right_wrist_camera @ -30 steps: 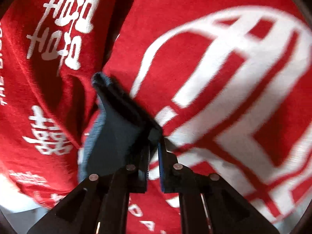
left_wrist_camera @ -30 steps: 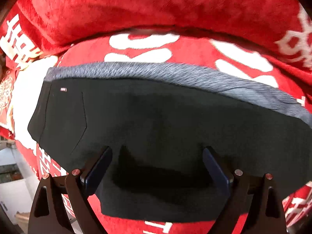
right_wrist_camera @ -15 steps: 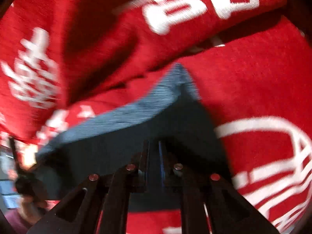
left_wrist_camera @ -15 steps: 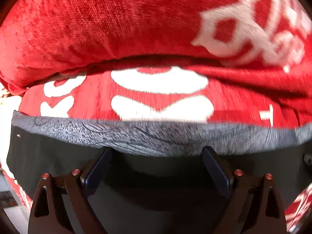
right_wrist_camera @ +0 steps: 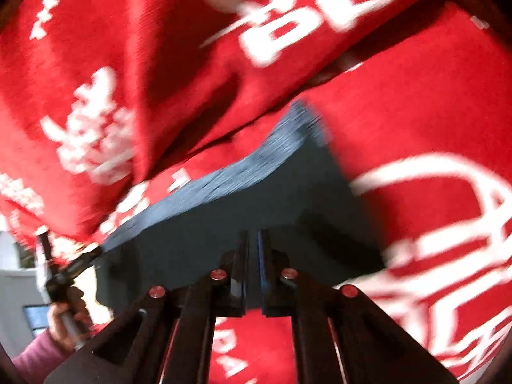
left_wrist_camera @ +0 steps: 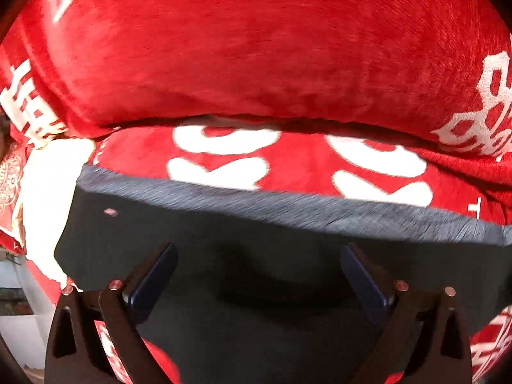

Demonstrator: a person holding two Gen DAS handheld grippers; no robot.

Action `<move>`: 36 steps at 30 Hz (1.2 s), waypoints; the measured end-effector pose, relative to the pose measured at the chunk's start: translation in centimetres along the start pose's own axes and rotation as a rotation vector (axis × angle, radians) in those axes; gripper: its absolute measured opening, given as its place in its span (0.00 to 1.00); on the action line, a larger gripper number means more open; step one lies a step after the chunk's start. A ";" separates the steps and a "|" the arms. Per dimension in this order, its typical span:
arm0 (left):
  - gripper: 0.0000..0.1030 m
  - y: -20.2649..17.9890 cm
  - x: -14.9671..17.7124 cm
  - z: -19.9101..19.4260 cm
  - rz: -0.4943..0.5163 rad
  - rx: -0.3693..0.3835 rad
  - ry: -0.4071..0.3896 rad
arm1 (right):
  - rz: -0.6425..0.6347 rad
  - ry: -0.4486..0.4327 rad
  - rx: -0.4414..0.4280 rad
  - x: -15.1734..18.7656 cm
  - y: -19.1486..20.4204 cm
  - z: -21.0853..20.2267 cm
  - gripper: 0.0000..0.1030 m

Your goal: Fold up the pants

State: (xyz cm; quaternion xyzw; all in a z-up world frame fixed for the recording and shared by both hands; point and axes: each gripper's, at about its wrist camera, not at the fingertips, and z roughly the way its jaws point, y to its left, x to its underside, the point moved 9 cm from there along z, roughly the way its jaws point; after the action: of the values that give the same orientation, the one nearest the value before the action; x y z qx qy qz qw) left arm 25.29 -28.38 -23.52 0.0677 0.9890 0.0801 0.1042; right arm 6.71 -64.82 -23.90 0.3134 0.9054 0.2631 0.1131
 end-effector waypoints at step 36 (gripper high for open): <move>1.00 22.4 5.8 10.1 -0.006 0.103 0.043 | 0.040 0.321 -0.320 20.8 29.1 21.5 0.01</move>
State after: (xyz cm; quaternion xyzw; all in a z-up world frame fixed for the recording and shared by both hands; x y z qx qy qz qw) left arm 24.44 -4.11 -30.53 0.0683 0.9940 0.0300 0.0795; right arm 13.29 -23.69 -26.78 0.2636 0.8520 0.4523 0.0105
